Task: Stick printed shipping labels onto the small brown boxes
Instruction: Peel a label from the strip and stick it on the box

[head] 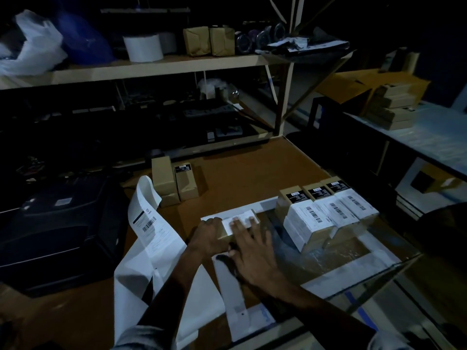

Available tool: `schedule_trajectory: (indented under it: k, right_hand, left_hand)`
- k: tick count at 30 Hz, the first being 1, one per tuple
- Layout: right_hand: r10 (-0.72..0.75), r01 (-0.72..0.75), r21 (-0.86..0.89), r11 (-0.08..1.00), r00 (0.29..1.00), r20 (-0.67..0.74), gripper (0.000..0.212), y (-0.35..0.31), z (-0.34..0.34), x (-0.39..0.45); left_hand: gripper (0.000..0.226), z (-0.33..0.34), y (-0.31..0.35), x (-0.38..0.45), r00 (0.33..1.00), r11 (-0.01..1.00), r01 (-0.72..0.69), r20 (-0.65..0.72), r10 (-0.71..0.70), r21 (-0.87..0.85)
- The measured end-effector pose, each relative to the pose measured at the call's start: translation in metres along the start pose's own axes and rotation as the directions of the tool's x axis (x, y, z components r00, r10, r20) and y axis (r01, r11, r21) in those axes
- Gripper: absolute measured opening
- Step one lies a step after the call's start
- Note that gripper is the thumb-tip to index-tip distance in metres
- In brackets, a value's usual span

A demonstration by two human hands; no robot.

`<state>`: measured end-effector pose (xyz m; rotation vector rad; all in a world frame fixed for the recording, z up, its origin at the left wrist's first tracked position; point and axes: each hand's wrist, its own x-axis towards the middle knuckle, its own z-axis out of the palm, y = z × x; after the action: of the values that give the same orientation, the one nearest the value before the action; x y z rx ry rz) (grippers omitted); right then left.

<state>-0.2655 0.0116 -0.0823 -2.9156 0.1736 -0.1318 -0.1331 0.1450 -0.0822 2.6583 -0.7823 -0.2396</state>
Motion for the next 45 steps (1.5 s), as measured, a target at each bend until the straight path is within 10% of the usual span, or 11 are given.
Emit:
schedule_trajectory:
  k: [4, 10, 15, 21, 26, 31, 36, 42, 45]
  right_hand:
    - [0.202, -0.198, 0.090, 0.976, 0.979, -0.039, 0.068, 0.001, -0.012, 0.010]
    - [-0.105, 0.106, -0.043, 0.993, 0.994, 0.008, 0.069, -0.025, -0.005, 0.014]
    - [0.122, -0.122, 0.005, 0.993, 0.993, 0.004, 0.072, 0.017, -0.021, 0.028]
    - [-0.128, 0.129, -0.031, 0.991, 0.992, 0.011, 0.084, -0.014, -0.002, 0.001]
    - [0.160, -0.158, 0.036, 0.987, 0.985, -0.064, 0.080, 0.010, -0.001, 0.009]
    - [-0.113, 0.103, -0.135, 0.985, 0.991, -0.073, 0.080, 0.004, 0.009, -0.006]
    - [0.107, -0.117, -0.114, 0.987, 0.990, -0.088, 0.075, 0.039, 0.014, 0.001]
    - [-0.119, 0.122, -0.220, 0.968, 0.993, 0.027, 0.075, 0.019, 0.018, -0.005]
    - [0.012, -0.016, -0.182, 0.983, 1.000, -0.020, 0.071, 0.034, 0.017, 0.000]
  left_hand:
    - [0.081, -0.001, 0.002, -0.002, 1.000, 1.000, -0.016, 0.003, 0.016, 0.013]
    - [0.048, -0.006, 0.006, -0.007, 0.999, 0.999, -0.027, -0.019, 0.026, -0.028]
    - [0.076, -0.004, 0.007, -0.007, 1.000, 0.999, 0.009, -0.026, -0.010, -0.045]
    - [0.059, 0.000, 0.002, -0.004, 0.999, 0.999, -0.035, -0.027, 0.035, -0.008]
    - [0.078, -0.001, 0.002, -0.008, 0.998, 0.994, -0.045, -0.055, 0.040, -0.097]
    - [0.077, 0.000, 0.002, -0.007, 0.997, 0.996, -0.061, -0.052, 0.058, -0.057]
    - [0.089, -0.005, 0.002, -0.013, 0.996, 0.993, -0.066, -0.060, 0.060, -0.101]
    - [0.072, -0.004, 0.008, -0.014, 0.992, 0.997, -0.062, -0.115, 0.058, -0.036]
    - [0.075, -0.004, 0.010, -0.014, 0.993, 0.998, -0.043, -0.108, 0.038, -0.041]
